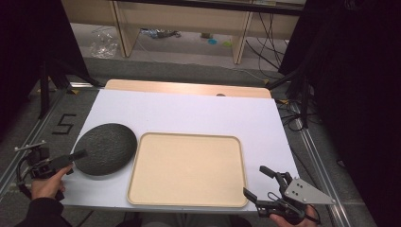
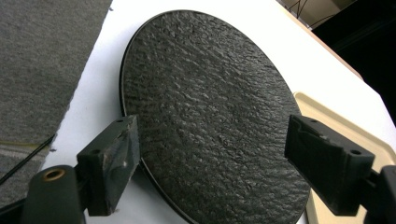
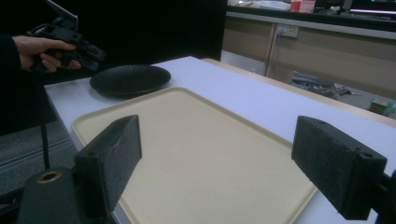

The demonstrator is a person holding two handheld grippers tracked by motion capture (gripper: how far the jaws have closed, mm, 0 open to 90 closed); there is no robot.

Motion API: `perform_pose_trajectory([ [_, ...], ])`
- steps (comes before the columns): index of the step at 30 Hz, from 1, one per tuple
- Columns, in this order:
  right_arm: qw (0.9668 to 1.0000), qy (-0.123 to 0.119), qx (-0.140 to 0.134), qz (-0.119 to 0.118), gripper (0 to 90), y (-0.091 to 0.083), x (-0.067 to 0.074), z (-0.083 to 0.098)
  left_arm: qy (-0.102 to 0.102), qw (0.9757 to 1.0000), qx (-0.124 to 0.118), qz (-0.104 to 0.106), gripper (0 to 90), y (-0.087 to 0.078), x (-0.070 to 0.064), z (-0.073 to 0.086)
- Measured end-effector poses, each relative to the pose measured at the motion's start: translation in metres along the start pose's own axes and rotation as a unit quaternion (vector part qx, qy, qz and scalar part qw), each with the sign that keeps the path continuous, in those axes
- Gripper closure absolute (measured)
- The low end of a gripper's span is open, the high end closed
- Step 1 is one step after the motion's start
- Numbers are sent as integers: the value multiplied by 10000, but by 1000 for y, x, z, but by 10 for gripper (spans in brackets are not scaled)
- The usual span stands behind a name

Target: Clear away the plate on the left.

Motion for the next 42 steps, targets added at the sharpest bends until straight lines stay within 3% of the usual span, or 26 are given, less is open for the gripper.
perform_pose_trajectory([
  [1,9999,-100,-85,47,174,1,-1,0,-45,10000,15,-36,187,1,1,0],
  [10,10000,-56,21,-24,178,0,0,0,-252,9995,125,-112,198,4,11,1],
  [13,9999,-90,-75,44,181,2,0,-1,-243,9995,188,-105,215,6,12,1],
  [16,10000,-12,49,-80,182,0,1,0,-267,9992,265,-109,226,8,14,2],
  [18,9999,-107,-92,-1,188,2,0,-1,-371,9989,271,-18,264,8,14,2],
  [19,10000,-48,8,-77,189,1,2,0,-365,9990,271,-32,272,8,14,2],
  [23,9999,-111,-89,-1,191,2,0,-1,-431,9985,327,-112,297,10,17,2],
  [29,9999,-59,36,-121,195,1,2,0,-516,9973,516,-94,346,15,19,5],
  [31,9999,-150,-8,-62,197,2,1,0,-565,9969,541,-96,365,17,20,6],
  [32,9999,-43,49,-131,197,1,3,0,-608,9966,561,-54,373,17,20,6],
  [35,9998,-170,9,-84,203,2,2,0,-743,9957,556,39,419,19,22,6],
  [38,9999,-83,62,-134,203,1,3,0,-980,9937,538,106,451,19,24,6],
  [39,9998,-191,-30,-93,204,3,2,-1,-1051,9930,531,130,483,19,25,6],
  [42,9998,-173,-2,-90,205,3,2,0,-1205,9915,468,154,507,19,27,6],
])
Point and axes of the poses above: each handheld gripper's, and its own axes: y roughly forward along the jaws, z roughly out of its underside, x roughly to its left, the point moved 5 cm from there along y, roughly forward along the jaws, and after that the axes turned 9 degrees about -y, right-handed, at the moved point
